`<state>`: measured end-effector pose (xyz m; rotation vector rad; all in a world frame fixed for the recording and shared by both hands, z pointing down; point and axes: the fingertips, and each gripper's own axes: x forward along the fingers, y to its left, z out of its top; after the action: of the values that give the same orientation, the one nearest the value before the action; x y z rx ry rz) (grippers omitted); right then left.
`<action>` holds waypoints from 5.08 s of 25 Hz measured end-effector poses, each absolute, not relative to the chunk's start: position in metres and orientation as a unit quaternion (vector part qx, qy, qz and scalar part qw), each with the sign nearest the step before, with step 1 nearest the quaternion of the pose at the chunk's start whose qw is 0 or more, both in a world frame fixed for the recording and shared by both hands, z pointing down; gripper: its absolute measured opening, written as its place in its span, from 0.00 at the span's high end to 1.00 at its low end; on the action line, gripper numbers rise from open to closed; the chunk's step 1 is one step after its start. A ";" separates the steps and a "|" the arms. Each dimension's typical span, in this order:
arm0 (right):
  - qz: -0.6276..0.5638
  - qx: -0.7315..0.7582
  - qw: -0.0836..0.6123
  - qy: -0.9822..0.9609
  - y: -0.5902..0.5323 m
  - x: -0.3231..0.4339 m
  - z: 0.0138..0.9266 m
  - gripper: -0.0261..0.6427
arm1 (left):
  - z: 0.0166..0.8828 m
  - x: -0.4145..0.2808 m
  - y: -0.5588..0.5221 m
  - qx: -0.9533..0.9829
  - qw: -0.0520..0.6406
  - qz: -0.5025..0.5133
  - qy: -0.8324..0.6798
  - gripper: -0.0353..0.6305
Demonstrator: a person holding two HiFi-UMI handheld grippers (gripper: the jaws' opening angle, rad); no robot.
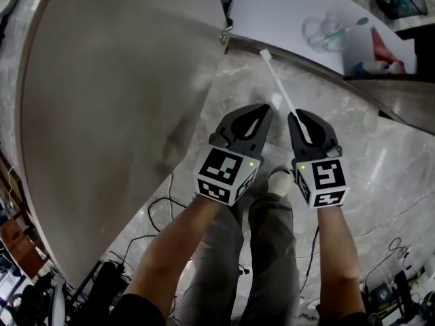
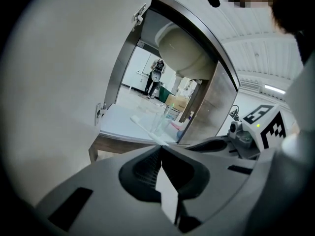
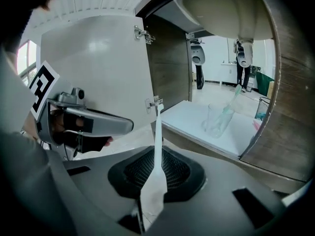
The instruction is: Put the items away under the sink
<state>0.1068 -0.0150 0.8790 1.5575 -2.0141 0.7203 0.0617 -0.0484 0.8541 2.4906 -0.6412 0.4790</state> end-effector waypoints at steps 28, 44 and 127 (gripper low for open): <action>0.234 0.607 0.214 -0.729 -0.149 0.144 0.931 0.87 | 0.913 0.096 -0.149 0.923 0.199 0.150 -0.293 0.93; 0.202 0.647 0.181 -0.712 -0.210 0.175 0.930 0.86 | 0.912 0.117 -0.199 0.903 0.197 0.117 -0.363 0.93; 0.149 0.645 0.131 -0.738 0.004 0.123 0.421 0.90 | 0.429 0.082 -0.017 0.959 0.125 0.144 -0.212 0.93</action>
<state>0.1230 0.0044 0.4208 1.8722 -2.1443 0.4334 0.0824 -0.0174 0.4293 2.7936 -0.6171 0.4208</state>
